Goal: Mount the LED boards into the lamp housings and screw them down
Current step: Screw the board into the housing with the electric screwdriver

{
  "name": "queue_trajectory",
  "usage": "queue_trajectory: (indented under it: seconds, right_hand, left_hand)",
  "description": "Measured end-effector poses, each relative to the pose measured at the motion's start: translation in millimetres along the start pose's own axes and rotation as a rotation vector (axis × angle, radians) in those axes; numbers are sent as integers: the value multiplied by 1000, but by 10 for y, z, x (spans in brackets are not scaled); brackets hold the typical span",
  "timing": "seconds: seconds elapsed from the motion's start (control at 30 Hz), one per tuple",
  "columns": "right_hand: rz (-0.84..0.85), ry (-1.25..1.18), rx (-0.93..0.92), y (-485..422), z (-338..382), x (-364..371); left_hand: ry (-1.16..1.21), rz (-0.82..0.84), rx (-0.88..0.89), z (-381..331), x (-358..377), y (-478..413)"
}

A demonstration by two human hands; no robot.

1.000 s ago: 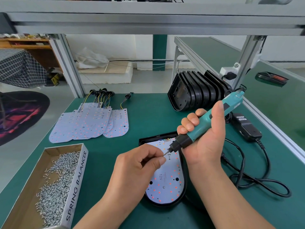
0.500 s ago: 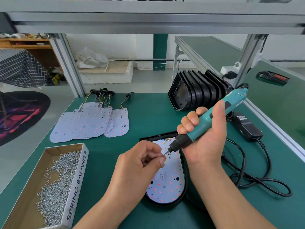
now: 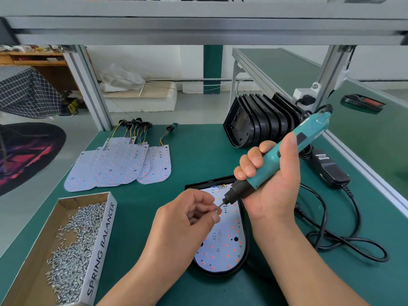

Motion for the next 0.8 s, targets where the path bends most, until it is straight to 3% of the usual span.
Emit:
queue_trajectory:
  seconds: [0.23, 0.53, 0.8]
  right_hand:
    - [101, 30, -7, 23, 17, 68]
    - [65, 23, -6, 8, 16, 26]
    - [178, 100, -16, 56, 5, 119]
  left_hand:
    - [-13, -9, 19, -2, -17, -9]
    - [-25, -4, 23, 7, -20, -15]
    - [-133, -10, 62, -21, -30, 4]
Point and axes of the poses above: each hand's wrist, its own y-axis away from the middle knuckle, its own x-axis out of the palm, z = x × y, the point moved 6 cm from there along -y, towards the middle knuckle, and after that the axes turned 7 degrees about -z, right-handed, at the moved point
